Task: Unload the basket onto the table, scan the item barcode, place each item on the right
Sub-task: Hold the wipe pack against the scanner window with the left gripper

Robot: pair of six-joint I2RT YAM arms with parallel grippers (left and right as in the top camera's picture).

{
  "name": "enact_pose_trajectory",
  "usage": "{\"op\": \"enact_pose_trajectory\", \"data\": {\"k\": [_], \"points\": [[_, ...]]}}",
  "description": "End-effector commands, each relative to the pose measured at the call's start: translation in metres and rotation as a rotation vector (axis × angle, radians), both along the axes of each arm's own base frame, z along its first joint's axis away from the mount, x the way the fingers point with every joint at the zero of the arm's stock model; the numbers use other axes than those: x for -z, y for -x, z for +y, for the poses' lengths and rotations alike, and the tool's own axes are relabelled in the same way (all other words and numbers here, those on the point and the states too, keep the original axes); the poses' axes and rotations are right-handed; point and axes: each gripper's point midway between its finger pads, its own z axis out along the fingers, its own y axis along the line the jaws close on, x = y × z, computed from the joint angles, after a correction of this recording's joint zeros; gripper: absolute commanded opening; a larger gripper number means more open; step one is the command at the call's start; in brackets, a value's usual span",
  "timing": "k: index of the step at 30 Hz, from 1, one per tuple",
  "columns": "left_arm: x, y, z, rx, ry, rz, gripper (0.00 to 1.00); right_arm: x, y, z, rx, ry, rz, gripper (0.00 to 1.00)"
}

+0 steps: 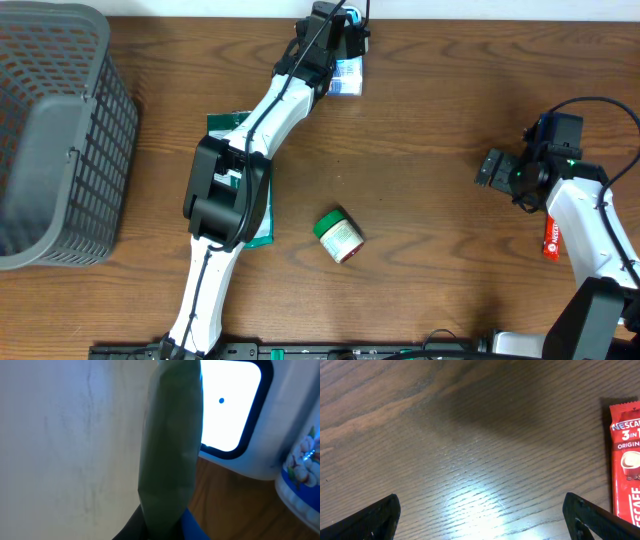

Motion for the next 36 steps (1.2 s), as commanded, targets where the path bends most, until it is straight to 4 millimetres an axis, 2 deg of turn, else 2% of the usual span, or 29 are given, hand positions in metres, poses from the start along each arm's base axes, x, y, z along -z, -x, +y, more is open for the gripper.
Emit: {"op": "enact_pose_trajectory", "data": {"k": [1, 36], "points": [[0.0140, 0.0019, -0.0018, 0.005, 0.005, 0.030, 0.07, -0.0015, 0.0019, -0.0027, -0.005, 0.018, -0.002, 0.99], [0.0178, 0.0041, -0.0027, 0.017, 0.006, 0.049, 0.07, -0.0015, 0.0019, -0.0027, -0.005, 0.018, -0.002, 0.99]]}}
